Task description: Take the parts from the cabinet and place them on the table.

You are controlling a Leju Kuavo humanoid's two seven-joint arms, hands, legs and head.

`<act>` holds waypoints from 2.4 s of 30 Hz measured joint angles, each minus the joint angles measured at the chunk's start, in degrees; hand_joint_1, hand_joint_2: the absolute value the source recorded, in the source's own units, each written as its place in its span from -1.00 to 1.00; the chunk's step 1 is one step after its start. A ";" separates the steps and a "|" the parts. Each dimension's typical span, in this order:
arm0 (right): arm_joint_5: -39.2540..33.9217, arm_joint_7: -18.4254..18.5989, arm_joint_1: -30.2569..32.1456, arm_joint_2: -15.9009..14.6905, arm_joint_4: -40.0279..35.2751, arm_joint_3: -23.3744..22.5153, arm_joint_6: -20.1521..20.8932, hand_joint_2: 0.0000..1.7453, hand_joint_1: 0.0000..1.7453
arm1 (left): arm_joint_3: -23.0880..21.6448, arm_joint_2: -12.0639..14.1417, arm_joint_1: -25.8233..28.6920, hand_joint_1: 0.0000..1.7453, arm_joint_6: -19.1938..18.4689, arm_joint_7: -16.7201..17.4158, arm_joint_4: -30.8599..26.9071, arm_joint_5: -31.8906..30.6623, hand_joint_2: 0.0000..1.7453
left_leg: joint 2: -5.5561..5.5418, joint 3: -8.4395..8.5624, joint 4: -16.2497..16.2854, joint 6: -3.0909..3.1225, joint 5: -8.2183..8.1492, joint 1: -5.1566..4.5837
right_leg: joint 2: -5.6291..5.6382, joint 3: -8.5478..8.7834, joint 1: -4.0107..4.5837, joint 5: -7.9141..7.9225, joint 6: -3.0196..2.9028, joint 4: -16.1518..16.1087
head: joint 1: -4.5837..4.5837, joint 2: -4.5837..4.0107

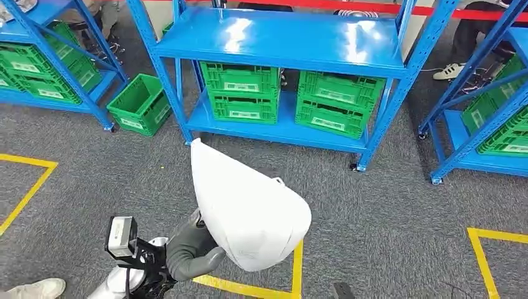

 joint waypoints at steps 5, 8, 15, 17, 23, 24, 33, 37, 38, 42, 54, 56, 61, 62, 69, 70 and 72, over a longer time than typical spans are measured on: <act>0.28 0.09 -0.32 0.63 0.24 0.00 0.02 -1.00 -1.00 | 0.07 0.13 -0.08 1.00 -0.35 -0.48 0.00 -0.11 1.00 | -0.15 9.03 -14.41 1.89 1.42 -1.19 | 0.02 -1.04 -0.20 1.70 1.55 -0.14 | 0.09 0.00; 0.31 0.13 -0.32 0.68 0.37 0.02 0.00 -1.00 -1.00 | 0.04 0.20 -0.10 1.00 -0.35 -0.50 0.00 -0.11 1.00 | 0.35 9.14 -16.37 3.03 3.58 -0.74 | -0.07 -1.60 -0.34 1.76 2.37 -0.08 | 0.18 0.00; 0.70 -0.22 -0.39 0.44 0.70 0.02 -0.68 -1.00 -1.00 | 0.02 0.17 0.50 1.00 -0.33 -1.01 0.52 -0.20 1.00 | 0.44 4.42 -15.44 3.63 6.32 -1.34 | 0.05 -4.81 -0.11 -5.72 2.51 14.52 | 0.33 0.00; 0.72 -0.22 -0.48 0.28 0.70 0.02 -0.77 -1.00 -1.00 | 0.02 0.17 0.51 1.00 -0.35 -1.09 0.50 -0.20 1.00 | 0.38 3.14 -14.17 3.35 6.49 -1.23 | 0.01 2.22 -0.23 -2.88 3.42 3.76 | 0.33 0.02; 0.66 -0.66 -0.09 0.39 0.81 0.02 -1.05 -1.00 -1.00 | 0.07 0.26 0.80 1.00 -0.63 -1.35 0.50 -0.61 1.00 | 0.15 1.21 -12.32 1.54 6.98 -1.28 | 0.03 3.27 -0.49 -3.24 0.86 0.18 | 0.35 0.00; 0.66 -0.77 -0.17 0.26 0.87 0.02 -1.20 -1.00 -1.00 | 0.09 0.26 0.82 1.00 -0.66 -1.35 0.50 -0.61 1.00 | 0.01 0.67 -10.97 0.92 4.70 -1.16 | 0.04 2.92 -0.40 -2.85 0.26 0.18 | 0.06 0.02; 0.79 -1.18 0.49 -0.09 1.22 0.02 -0.68 -1.00 -1.00 | 0.00 0.20 0.71 1.00 -0.98 -1.38 0.59 -0.50 1.00 | -0.12 8.62 -12.38 1.36 1.28 -0.38 | 0.09 -0.05 0.04 -0.13 0.27 0.18 | -0.05 0.00; 0.53 -1.25 0.94 -0.18 1.35 -0.02 -0.66 -1.00 -1.00 | 0.02 0.13 0.77 1.00 -0.94 -1.55 0.57 0.33 1.00 | -0.06 9.29 -14.62 2.57 1.05 -1.52 | 0.03 -0.61 -0.37 1.16 2.19 -0.21 | 0.04 0.00; 0.54 -1.31 1.12 -0.22 1.42 -0.02 -0.72 -1.00 -1.00 | 0.04 0.09 0.78 1.00 -0.94 -1.57 0.57 0.50 1.00 | 0.03 9.63 -16.22 3.09 2.18 -1.28 | 0.06 -0.59 0.17 1.29 2.53 -0.44 | 0.09 0.00; 0.74 -1.57 1.59 -0.99 1.79 -0.02 -0.98 -1.00 -1.00 | 0.00 -0.35 1.25 1.00 -0.66 -2.03 0.96 1.11 1.00 | 1.07 8.80 -17.10 3.67 3.81 -1.02 | 0.14 -7.17 -0.01 -5.67 1.37 13.44 | 0.39 0.00; 2.38 -1.60 2.47 -2.51 2.14 0.02 -2.93 -1.00 -1.00 | 0.90 -0.33 2.80 1.00 0.79 -3.89 1.42 0.54 1.00 | 2.52 5.79 -12.44 1.14 1.94 -1.00 | -0.19 0.45 -0.57 -0.72 0.99 0.24 | 0.20 0.00; 2.40 -1.60 2.33 -2.78 2.14 0.02 -3.02 -1.00 -1.00 | 1.16 -0.31 3.08 1.00 0.81 -4.26 1.40 0.06 1.00 | 0.45 3.13 -5.64 0.50 -2.85 -0.61 | 0.47 0.05 -0.55 -0.36 0.46 0.26 | 0.13 0.00; 2.36 -1.75 2.67 -3.15 2.14 0.02 -3.02 -1.00 -1.00 | 1.33 -0.22 3.91 1.00 1.38 -5.11 1.42 -1.25 1.00 | -0.02 1.44 0.19 1.03 -3.54 -0.42 | 3.13 -0.94 0.12 0.60 0.16 0.31 | 0.13 0.00; 2.34 -1.77 2.66 -3.17 2.14 0.02 -3.02 -1.00 -1.00 | 1.49 -0.22 3.91 1.00 1.51 -5.27 1.36 -1.35 1.00 | -0.60 4.60 -5.59 1.64 -0.81 -0.50 | 3.85 -0.92 0.28 0.78 0.31 0.29 | 0.13 0.00; 1.33 -2.10 2.58 -3.06 1.53 -0.02 -2.95 -1.00 -1.00 | 2.27 -0.46 3.77 1.00 1.86 -5.44 0.37 -2.16 1.00 | -1.89 8.77 -15.85 3.85 3.01 -0.27 | 6.34 -2.30 0.15 2.61 2.09 0.09 | 0.22 0.00; 1.22 -2.27 2.53 -3.06 1.46 -0.04 -2.93 -1.00 -1.00 | 2.23 -0.66 3.56 1.00 1.79 -5.35 0.35 -2.16 1.00 | -1.34 8.81 -16.51 4.00 3.49 -0.57 | 3.62 -3.81 0.62 1.01 1.75 1.94 | 0.28 0.00; 0.72 -2.45 2.21 -3.04 1.42 -0.20 -2.86 -1.00 -1.00 | 2.25 -0.83 3.38 1.00 1.71 -4.99 0.31 -2.01 1.00 | 0.32 8.09 -16.46 3.89 3.96 -0.67 | 1.38 -7.65 0.43 -3.30 1.25 10.57 | 0.51 0.00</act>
